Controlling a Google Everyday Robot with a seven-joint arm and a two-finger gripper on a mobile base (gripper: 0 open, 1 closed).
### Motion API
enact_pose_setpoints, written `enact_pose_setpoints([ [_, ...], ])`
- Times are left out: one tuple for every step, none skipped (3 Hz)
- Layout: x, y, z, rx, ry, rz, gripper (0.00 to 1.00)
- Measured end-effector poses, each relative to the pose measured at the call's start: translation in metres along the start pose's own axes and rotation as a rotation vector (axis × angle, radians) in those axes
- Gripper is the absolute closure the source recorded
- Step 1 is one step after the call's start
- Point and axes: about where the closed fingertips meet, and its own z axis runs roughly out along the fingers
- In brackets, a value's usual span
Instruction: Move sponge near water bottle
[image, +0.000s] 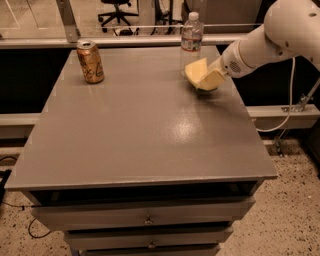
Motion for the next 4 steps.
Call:
enact_pose_setpoints([
  [0.003,-0.003,0.004,0.001,0.006,0.009,0.13],
  [0.006,-0.003,0.006,-0.002,0.009,0.015,0.0],
  [0.011,0.002,-0.004,0.0,0.003,0.03,0.0],
  [0.015,0.004,-0.03,-0.005,-0.045,0.047,0.0],
])
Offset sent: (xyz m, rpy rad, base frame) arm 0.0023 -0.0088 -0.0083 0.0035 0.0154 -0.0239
